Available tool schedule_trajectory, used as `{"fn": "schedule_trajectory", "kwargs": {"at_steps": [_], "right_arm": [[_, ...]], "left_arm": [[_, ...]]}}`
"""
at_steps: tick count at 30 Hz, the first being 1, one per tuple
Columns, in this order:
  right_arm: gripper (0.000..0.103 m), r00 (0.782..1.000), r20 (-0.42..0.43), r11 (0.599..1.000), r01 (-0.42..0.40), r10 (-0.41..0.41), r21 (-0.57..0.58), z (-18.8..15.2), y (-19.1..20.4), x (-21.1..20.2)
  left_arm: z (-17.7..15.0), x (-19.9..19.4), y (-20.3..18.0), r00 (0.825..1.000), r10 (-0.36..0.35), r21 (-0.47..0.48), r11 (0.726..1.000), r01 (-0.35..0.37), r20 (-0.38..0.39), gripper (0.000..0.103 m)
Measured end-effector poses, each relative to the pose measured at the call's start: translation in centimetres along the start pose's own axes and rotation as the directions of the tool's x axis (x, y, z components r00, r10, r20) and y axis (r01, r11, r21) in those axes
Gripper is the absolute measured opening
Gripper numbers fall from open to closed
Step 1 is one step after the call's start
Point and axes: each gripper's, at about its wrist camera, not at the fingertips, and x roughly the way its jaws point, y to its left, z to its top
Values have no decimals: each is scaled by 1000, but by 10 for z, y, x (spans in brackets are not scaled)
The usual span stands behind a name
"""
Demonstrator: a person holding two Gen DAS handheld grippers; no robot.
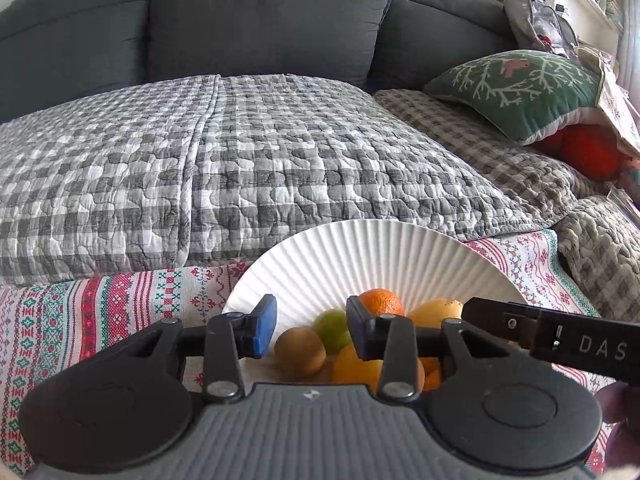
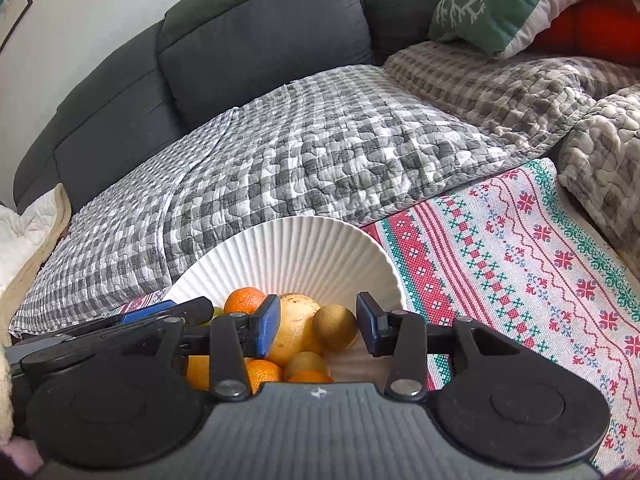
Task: Organize fruits
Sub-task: 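Put the brown fruit in the plate with left tool while right adds its orange tomato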
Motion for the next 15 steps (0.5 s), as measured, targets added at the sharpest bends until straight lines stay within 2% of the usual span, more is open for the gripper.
{"fn": "schedule_trajectory", "kwargs": {"at_steps": [5,10,15], "right_arm": [[58,1000,3,1000,8,-8,-21,1,5,-2],[64,1000,13,1000,3,-3,-3,6,4,-10],[72,1000,5,1000,12,-12,-8,7,10,-19]], "left_arm": [[-3,-4,-3,1000,14,40,999,-15,22,53],[-1,-12,-5,999,16,41,999,-17,31,69],[-2,-26,-10,999,34,70,997,-36,24,75]]}}
